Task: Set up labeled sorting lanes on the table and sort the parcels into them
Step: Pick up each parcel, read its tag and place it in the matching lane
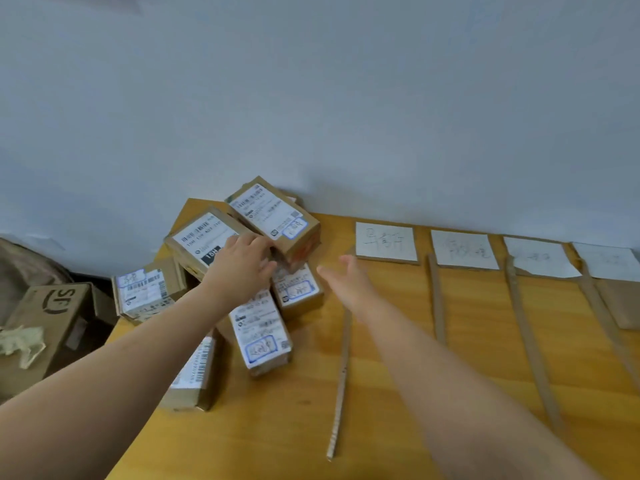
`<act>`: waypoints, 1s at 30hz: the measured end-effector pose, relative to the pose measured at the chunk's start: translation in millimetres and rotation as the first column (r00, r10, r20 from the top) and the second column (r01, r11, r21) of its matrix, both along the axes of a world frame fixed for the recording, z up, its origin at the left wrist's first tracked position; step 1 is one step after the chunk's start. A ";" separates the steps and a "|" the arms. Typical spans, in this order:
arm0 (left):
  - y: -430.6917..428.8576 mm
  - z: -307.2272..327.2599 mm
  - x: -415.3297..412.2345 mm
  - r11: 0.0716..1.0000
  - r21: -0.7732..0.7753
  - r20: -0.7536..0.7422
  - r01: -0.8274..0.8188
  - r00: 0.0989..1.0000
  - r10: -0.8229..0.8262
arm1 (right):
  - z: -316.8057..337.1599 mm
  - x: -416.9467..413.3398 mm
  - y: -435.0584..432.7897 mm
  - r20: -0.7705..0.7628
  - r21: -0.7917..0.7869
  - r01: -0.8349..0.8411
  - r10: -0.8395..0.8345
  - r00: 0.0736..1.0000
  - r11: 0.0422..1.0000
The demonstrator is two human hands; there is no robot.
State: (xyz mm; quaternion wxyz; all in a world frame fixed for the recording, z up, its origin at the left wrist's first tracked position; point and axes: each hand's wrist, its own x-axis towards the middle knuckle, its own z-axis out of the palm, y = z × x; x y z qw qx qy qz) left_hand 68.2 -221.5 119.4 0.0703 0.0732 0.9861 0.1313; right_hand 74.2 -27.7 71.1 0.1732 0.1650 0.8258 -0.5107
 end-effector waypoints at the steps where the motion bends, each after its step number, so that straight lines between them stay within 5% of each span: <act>1: -7.8 -1.9 -4.0 1.000 0.005 0.002 0.012 1.000 -0.012 | -0.5 -6.9 -8.4 -0.012 0.007 0.050 -0.049 0.999 0.999; 5: -24.9 -6.0 -17.7 0.997 0.030 -0.028 0.076 0.997 -0.076 | 5.3 -40.4 -26.8 -0.019 -0.008 0.186 -0.186 0.982 0.982; 18: -31.0 -8.2 -50.6 0.996 -0.018 -0.036 0.087 0.995 -0.088 | 1.2 -72.4 -42.3 0.166 -0.306 0.223 -0.179 0.970 0.925; 25: -20.9 -2.5 -45.9 0.997 -0.078 0.026 0.020 0.999 -0.018 | 24.7 -66.9 -25.2 0.081 -0.399 0.173 -0.154 0.985 0.900; 30: -1.1 16.1 -38.0 0.973 0.220 -0.018 -0.072 0.997 0.078 | 38.2 -49.1 -3.5 0.019 -0.484 0.206 -0.224 0.974 0.851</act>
